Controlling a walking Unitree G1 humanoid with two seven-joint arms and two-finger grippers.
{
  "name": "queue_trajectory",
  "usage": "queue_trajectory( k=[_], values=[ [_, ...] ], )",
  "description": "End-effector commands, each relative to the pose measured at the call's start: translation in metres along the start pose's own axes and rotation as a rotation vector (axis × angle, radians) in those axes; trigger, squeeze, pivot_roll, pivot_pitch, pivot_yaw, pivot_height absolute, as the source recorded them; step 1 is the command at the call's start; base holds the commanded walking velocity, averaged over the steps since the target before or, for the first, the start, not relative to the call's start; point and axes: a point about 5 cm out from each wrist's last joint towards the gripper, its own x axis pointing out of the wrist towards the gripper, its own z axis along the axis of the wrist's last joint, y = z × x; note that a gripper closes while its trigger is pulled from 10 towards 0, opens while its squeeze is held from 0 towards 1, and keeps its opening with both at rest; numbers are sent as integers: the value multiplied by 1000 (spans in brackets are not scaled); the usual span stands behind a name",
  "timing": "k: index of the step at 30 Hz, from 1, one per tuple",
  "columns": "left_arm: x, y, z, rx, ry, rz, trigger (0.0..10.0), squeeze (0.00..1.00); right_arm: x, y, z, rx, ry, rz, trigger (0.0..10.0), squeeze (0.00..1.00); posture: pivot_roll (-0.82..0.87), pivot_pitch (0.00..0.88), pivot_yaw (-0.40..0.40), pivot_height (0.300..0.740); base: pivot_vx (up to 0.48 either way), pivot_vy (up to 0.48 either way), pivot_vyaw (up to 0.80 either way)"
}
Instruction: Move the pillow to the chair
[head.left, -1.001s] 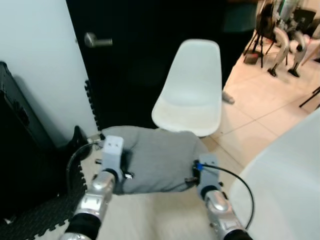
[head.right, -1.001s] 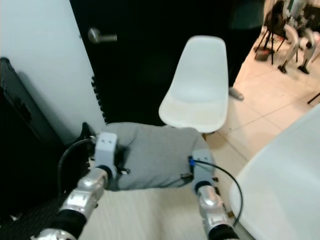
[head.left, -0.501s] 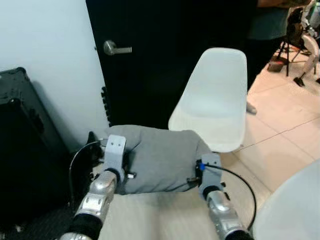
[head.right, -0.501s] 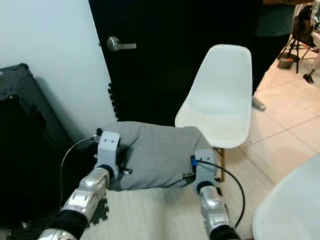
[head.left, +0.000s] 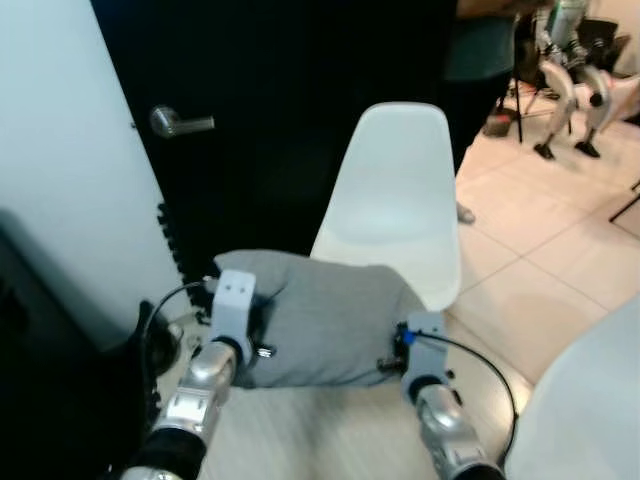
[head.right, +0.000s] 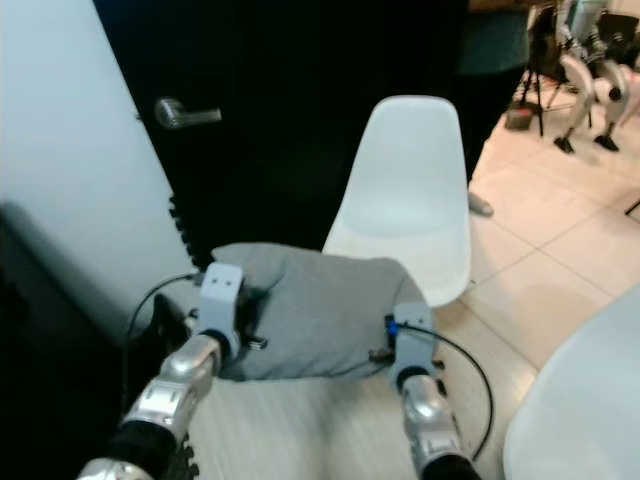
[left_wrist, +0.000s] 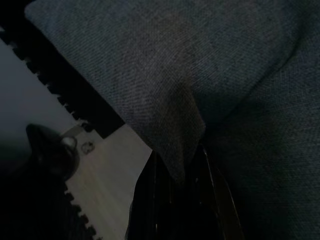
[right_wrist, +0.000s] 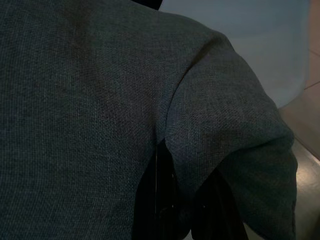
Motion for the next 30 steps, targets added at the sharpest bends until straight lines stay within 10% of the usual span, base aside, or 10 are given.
queue_trajectory(
  k=[1,30],
  values=[
    [1,-3,7,9,-40,-4,10000,0,0,-3,1,-17,-11,-2,10000,0,75,43,74,740,334,0,0],
    [1,-3,9,-1,-45,2,10000,0,3,-1,8,5,-33,-9,10000,0,78,58,64,740,331,0,-98]
  ],
)
